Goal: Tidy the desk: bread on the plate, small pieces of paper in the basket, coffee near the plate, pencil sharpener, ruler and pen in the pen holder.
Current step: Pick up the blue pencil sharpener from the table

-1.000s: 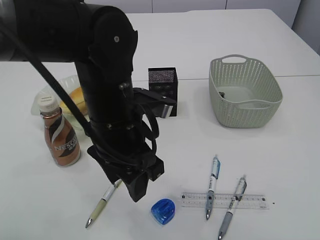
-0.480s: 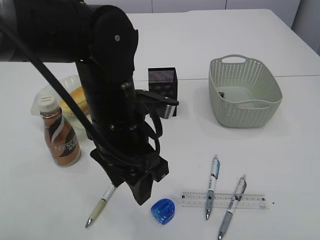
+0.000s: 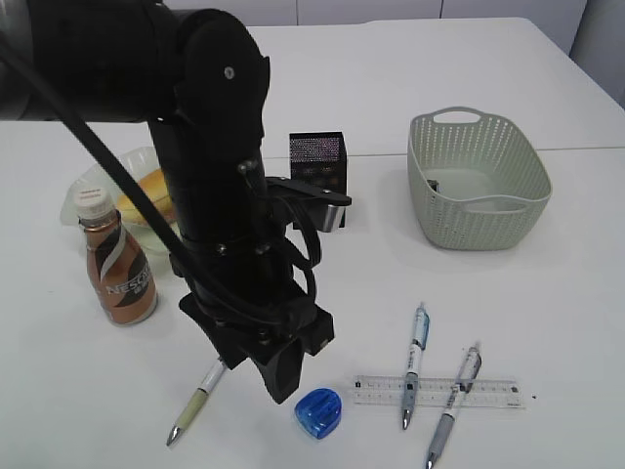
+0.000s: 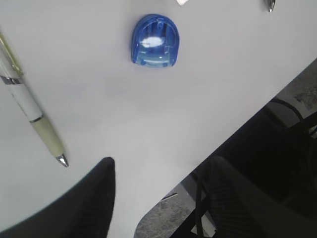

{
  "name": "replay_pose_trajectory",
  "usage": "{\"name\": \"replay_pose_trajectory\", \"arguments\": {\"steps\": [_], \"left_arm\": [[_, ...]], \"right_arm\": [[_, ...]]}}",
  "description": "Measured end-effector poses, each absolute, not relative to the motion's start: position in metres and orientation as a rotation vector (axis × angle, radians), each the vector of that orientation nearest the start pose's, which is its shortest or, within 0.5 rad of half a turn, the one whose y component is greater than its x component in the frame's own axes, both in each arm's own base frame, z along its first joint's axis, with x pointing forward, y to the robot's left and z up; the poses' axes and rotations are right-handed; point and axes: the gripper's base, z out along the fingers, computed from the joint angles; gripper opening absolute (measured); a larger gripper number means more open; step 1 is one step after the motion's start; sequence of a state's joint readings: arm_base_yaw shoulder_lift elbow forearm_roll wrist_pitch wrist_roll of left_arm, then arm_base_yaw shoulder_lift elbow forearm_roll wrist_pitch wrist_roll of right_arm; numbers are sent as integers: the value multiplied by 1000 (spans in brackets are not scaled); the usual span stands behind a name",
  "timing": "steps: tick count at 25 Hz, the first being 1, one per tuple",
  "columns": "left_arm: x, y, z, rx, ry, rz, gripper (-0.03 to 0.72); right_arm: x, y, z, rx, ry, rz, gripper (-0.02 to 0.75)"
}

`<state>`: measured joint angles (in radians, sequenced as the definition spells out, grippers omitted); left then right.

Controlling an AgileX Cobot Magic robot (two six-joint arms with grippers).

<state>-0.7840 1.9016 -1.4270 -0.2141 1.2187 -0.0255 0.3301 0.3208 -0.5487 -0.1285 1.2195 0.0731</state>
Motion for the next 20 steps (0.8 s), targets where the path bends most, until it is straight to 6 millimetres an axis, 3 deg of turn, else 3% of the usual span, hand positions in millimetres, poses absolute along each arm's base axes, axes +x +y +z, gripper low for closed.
{"name": "replay_pose_trajectory", "arguments": {"steps": [3,20], "left_arm": [[246,-272,214,1081,3056,-279,434],[249,-276,208,1062,3056,-305,434]], "right_arm": [[30,3,270,-312,2419,75,365],[38,7,284,-306,2191,128,364]]}}
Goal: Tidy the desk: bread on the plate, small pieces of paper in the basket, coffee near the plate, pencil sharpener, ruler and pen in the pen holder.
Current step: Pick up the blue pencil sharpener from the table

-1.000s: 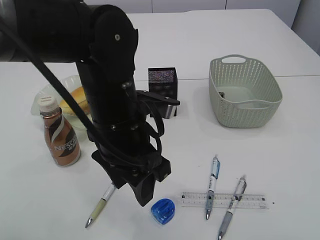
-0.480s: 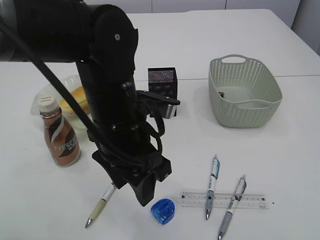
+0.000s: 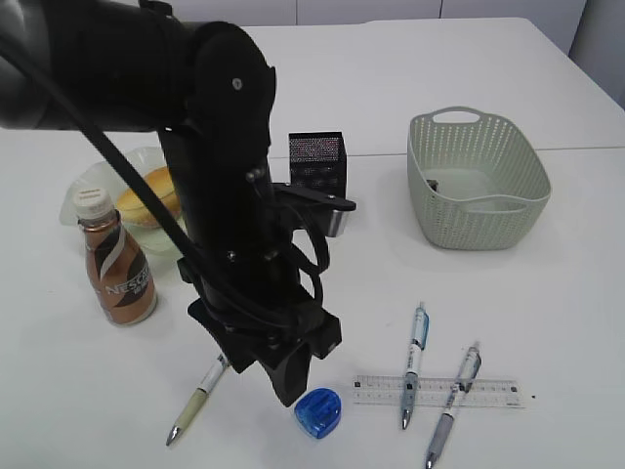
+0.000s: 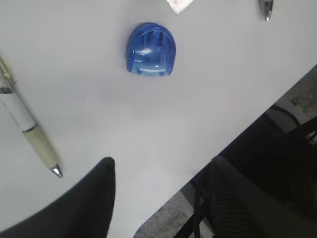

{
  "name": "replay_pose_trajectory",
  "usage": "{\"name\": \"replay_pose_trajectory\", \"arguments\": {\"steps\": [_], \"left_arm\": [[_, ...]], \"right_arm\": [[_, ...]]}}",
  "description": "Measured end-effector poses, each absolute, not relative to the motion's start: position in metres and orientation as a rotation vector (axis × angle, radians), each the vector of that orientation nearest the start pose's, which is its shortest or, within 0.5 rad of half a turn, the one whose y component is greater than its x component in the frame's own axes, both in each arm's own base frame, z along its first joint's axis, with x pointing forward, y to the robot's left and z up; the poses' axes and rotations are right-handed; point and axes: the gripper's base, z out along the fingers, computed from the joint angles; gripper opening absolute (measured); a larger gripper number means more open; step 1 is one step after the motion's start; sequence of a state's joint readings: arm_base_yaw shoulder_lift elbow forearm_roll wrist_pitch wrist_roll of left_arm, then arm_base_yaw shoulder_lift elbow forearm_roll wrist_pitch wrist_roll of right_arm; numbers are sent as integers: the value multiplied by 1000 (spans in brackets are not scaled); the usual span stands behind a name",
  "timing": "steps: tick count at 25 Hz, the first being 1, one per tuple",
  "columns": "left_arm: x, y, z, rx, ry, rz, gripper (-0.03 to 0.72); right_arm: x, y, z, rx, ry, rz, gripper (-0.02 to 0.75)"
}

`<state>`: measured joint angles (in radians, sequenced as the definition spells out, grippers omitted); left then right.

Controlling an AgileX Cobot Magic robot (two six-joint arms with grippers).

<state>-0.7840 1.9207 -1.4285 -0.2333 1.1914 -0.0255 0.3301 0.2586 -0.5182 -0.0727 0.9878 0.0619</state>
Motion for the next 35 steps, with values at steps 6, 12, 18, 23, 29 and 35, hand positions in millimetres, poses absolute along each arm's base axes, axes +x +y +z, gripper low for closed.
{"name": "replay_pose_trajectory", "arguments": {"steps": [6,12,18,23,29,35], "left_arm": [[251,-282,180,1100,3087,-233,493],[247,-302,165,1137,3003,-237,559],[253,-311,144,1079,3009,-230,561],[259,-316,135,1058,2978,-243,561],[260,-317,121,1060,2996,-224,561],[262,-319,117,1050,2976,-232,561]], "right_arm": [[37,7,284,-307,2197,125,363],[37,7,284,-309,2198,124,363],[37,7,283,-309,2200,124,363],[37,7,283,-310,2207,122,363],[37,6,283,-310,2209,117,363],[37,6,283,-311,2210,115,363]]}}
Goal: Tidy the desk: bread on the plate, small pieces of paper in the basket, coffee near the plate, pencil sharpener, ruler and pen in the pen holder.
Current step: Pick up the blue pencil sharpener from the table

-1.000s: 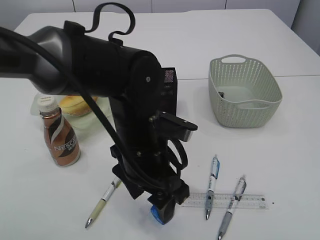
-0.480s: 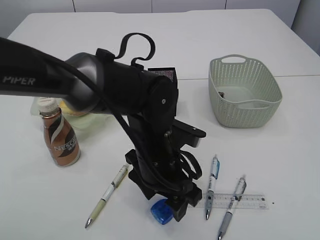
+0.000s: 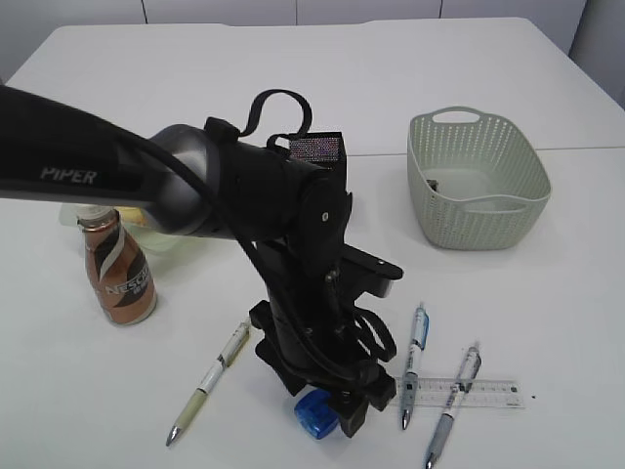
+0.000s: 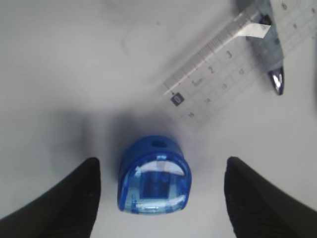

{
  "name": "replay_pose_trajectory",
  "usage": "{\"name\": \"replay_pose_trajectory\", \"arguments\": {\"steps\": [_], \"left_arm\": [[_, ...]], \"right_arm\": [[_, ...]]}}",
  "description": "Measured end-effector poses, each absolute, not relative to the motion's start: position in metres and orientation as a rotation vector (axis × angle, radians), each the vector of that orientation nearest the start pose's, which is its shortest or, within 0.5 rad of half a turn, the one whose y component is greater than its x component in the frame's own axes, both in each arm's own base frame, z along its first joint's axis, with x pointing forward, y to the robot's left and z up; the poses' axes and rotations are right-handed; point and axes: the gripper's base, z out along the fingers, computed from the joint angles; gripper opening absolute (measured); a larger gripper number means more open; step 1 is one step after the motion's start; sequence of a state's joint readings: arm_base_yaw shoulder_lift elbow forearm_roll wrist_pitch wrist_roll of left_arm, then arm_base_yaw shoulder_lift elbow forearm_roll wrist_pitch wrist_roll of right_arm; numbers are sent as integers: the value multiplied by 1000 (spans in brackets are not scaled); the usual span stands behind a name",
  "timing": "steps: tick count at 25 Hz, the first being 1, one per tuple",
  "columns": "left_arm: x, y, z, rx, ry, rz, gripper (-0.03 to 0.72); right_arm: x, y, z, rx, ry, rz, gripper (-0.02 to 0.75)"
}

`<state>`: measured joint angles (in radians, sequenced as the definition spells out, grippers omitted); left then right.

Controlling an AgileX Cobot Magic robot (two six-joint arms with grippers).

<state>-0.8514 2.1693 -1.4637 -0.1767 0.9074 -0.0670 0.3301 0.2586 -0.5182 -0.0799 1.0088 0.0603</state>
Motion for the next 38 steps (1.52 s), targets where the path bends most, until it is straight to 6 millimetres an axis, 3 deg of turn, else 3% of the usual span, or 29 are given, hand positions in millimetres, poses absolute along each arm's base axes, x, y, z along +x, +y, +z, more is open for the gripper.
{"name": "replay_pose_trajectory", "arguments": {"steps": [38], "left_arm": [[262,-317,117,1064,2990,-208,560]], "right_arm": [[37,6,282,-314,2213,106,363]]}}
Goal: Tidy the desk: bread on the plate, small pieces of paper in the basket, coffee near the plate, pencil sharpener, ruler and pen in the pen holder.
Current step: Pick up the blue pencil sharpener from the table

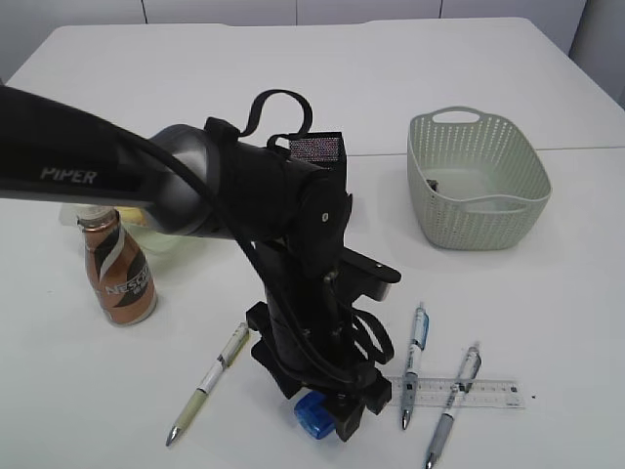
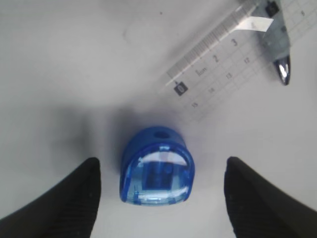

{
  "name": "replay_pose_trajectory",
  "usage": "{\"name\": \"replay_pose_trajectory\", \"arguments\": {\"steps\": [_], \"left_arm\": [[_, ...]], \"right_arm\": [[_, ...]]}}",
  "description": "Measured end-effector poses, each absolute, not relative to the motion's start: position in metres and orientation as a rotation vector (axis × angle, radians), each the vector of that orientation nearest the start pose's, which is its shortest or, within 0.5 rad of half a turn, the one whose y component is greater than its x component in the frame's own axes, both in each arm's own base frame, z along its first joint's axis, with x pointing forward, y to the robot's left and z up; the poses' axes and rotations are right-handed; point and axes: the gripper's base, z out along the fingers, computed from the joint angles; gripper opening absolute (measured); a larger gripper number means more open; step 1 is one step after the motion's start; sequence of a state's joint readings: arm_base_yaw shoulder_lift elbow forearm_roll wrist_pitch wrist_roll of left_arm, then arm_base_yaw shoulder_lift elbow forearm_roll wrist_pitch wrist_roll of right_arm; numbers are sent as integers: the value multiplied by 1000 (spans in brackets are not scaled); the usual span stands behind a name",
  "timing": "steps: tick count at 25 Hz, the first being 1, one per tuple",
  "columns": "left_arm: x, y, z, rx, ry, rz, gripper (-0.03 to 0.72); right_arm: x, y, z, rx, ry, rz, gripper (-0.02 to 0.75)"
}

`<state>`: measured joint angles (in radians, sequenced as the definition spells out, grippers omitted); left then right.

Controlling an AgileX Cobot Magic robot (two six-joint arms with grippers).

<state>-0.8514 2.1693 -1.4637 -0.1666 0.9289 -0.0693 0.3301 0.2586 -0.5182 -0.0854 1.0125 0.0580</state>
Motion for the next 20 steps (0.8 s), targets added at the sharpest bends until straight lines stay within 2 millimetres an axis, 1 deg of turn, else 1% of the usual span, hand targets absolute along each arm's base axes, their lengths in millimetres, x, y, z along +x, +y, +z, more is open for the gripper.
{"name": "replay_pose_trajectory", "arguments": {"steps": [4,8,15,17,20], "left_arm": [[261,-317,115,1064,2994,-207,560],[261,-317,108,1067,3013,-192,560],[262,-317,106,1068,3015,-191,556],[262,-317,106,1068,3015,-190,536],[262,-318,105,1068,3015,-191,467]], "right_arm": [[37,6,282,-314,2213,106,363],[37,6,282,-314,2213,106,363],[37,6,283,-314,2211,106,363],[37,6,283,-314,2211,106,363],[37,6,283,-314,2211,106,363]]}}
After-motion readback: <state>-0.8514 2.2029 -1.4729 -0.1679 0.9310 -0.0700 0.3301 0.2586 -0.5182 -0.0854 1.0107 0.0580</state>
